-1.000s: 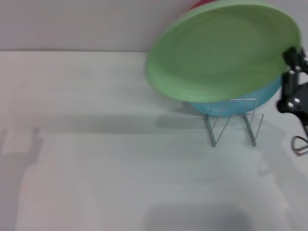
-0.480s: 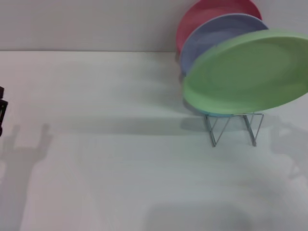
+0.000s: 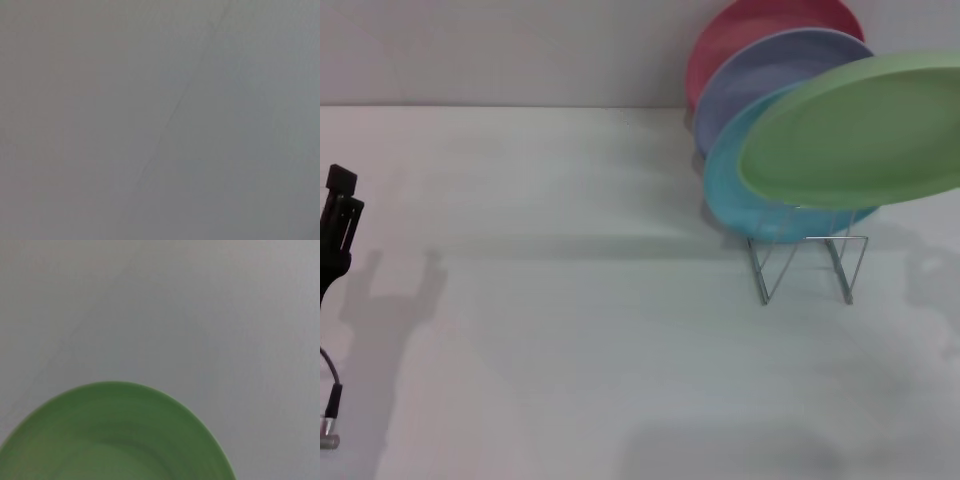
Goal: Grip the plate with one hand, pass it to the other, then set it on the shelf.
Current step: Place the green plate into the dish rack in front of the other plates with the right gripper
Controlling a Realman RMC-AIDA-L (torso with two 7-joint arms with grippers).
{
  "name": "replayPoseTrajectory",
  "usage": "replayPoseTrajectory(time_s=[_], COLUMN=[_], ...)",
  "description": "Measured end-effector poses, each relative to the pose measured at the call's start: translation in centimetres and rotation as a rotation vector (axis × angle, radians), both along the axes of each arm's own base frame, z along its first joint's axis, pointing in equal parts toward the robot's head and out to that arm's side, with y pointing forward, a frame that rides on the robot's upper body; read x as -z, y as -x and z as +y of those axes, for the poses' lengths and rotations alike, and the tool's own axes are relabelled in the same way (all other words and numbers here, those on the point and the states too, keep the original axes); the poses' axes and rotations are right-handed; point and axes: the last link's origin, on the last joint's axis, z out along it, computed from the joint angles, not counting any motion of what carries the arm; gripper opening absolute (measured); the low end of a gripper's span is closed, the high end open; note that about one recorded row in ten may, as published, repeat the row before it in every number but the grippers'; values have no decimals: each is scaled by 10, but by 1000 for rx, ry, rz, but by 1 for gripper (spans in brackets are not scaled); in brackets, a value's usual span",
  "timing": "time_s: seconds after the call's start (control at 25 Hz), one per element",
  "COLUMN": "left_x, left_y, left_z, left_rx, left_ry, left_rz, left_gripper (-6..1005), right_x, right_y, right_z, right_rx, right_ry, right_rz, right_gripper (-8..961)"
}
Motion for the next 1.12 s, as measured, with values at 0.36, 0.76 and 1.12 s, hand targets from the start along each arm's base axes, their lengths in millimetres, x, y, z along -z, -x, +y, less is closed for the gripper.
replayPoseTrajectory(time_s=[0.36,0.76,1.12], left_x=[4,6,6], left_y=[-7,-10,-12], left_z=[4,6,7], left_rx=[12,16,26], left_ry=[12,17,20], left_rz=[-22,-35,-37], left_gripper=[847,848,848], right_x=[-2,4,8], right_y=[-6,-15,-19], right_z=[5,1,-1], right_rx=[29,79,107], right_ry=[17,57,75], right_rz=[-81,-95,-93], right_gripper=[19,18,18])
